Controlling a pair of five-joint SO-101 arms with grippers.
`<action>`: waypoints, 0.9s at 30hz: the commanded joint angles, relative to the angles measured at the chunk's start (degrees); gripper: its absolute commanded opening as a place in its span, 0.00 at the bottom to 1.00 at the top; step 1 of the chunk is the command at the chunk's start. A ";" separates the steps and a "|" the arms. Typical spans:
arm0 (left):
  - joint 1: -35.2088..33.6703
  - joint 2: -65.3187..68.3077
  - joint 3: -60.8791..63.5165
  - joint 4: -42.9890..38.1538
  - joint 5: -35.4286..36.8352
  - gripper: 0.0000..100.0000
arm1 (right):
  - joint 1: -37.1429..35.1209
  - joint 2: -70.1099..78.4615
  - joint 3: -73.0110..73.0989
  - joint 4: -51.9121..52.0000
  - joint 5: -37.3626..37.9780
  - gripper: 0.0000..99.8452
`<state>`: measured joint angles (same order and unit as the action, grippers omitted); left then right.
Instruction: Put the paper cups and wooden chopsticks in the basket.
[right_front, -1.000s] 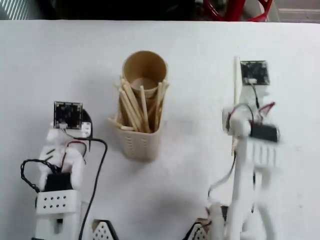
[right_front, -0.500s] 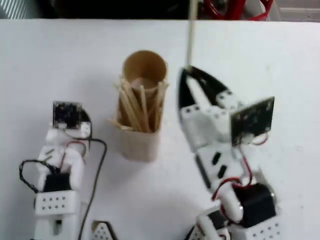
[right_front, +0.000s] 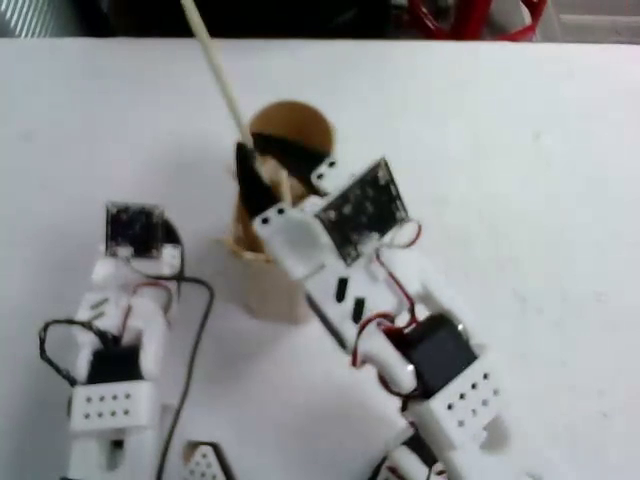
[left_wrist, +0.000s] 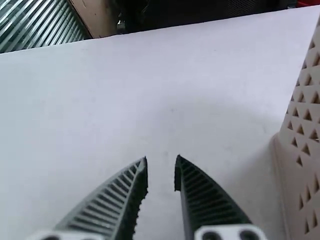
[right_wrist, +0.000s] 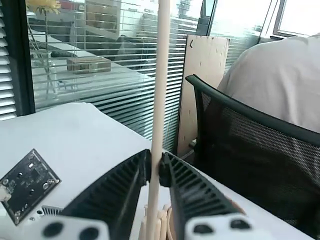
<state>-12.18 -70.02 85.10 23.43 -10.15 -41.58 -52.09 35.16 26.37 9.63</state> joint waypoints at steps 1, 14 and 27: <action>1.19 -1.54 -0.26 -1.23 -0.62 0.11 | -0.31 -1.19 -2.37 3.03 0.44 0.06; 1.19 -1.54 -0.26 -1.23 -0.62 0.11 | 0.75 -3.56 -2.64 10.59 0.88 0.07; 7.08 -1.71 0.79 -1.85 -0.62 0.11 | 17.27 -42.33 10.99 43.47 3.25 0.02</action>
<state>-6.02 -70.02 86.59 23.43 -10.15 -28.75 -85.85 40.79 67.87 10.15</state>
